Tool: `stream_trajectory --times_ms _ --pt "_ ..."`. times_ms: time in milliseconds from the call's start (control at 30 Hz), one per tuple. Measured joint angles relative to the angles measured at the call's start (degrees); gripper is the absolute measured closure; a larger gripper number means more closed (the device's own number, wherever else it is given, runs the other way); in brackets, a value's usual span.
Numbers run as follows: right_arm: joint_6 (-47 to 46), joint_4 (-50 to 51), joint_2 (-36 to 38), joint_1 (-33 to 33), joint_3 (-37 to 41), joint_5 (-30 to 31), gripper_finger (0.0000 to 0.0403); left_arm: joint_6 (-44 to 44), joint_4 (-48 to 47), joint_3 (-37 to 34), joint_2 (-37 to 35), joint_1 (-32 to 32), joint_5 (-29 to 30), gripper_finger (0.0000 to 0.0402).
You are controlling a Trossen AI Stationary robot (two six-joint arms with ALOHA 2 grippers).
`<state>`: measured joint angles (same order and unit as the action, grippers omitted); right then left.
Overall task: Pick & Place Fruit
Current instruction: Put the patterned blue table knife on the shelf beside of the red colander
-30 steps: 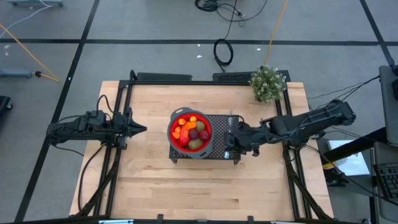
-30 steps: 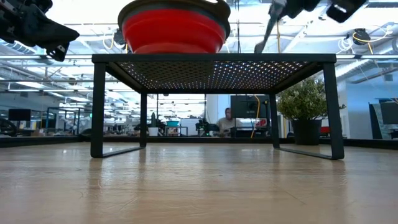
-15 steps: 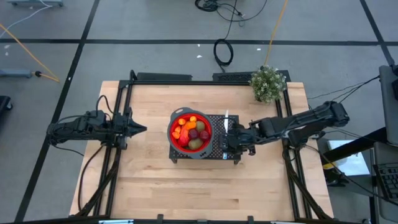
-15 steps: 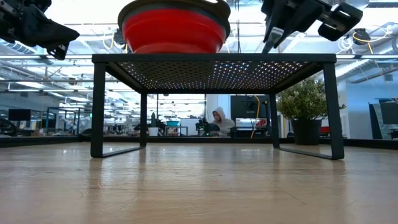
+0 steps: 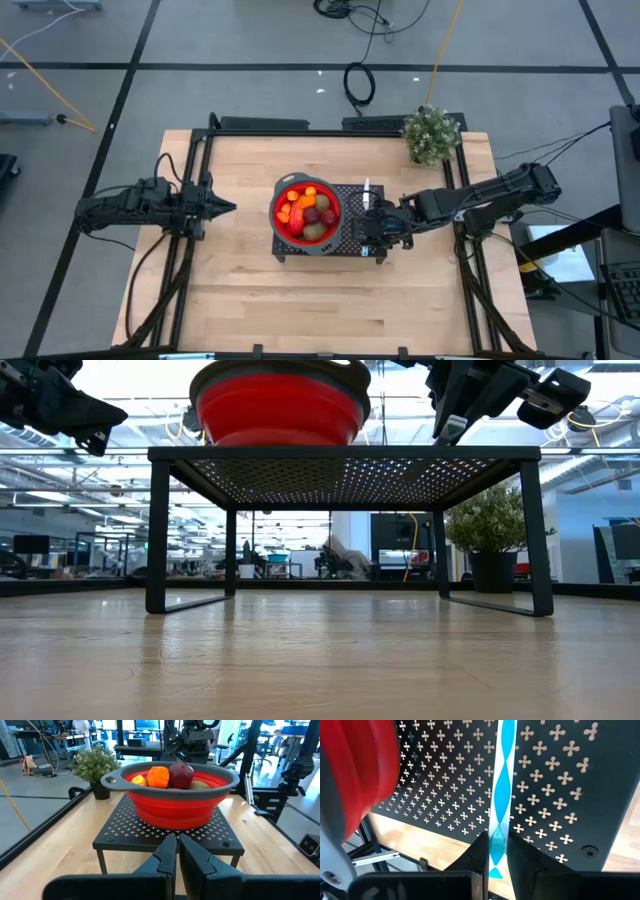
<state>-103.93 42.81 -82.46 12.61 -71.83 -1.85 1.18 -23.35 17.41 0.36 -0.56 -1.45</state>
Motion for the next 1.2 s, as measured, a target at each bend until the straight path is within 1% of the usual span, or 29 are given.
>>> stream_trajectory --times_ms 167,633,767,900,1200 --pt "0.7 0.1 0.0 -0.4 0.0 -1.4 0.0365 -0.7 0.0 0.0 0.0 0.0 0.0 0.0382" --pt "0.1 1.0 -0.2 -0.4 0.0 -1.5 0.0365 -0.9 0.0 0.0 0.0 0.0 0.0 0.0382" --pt "1.3 1.5 -1.3 -0.4 0.1 -4.2 0.0365 -1.0 0.0 0.0 0.0 0.0 0.0 0.0382" --pt "2.2 -0.1 -2.4 -0.6 -0.1 -4.3 0.0364 -1.0 0.0 0.0 0.0 0.0 0.0 0.0382" --pt "2.7 -0.1 -2.4 -0.6 0.0 -4.0 0.0364 -1.0 0.2 0.0 0.0 -0.1 0.0 0.0382"
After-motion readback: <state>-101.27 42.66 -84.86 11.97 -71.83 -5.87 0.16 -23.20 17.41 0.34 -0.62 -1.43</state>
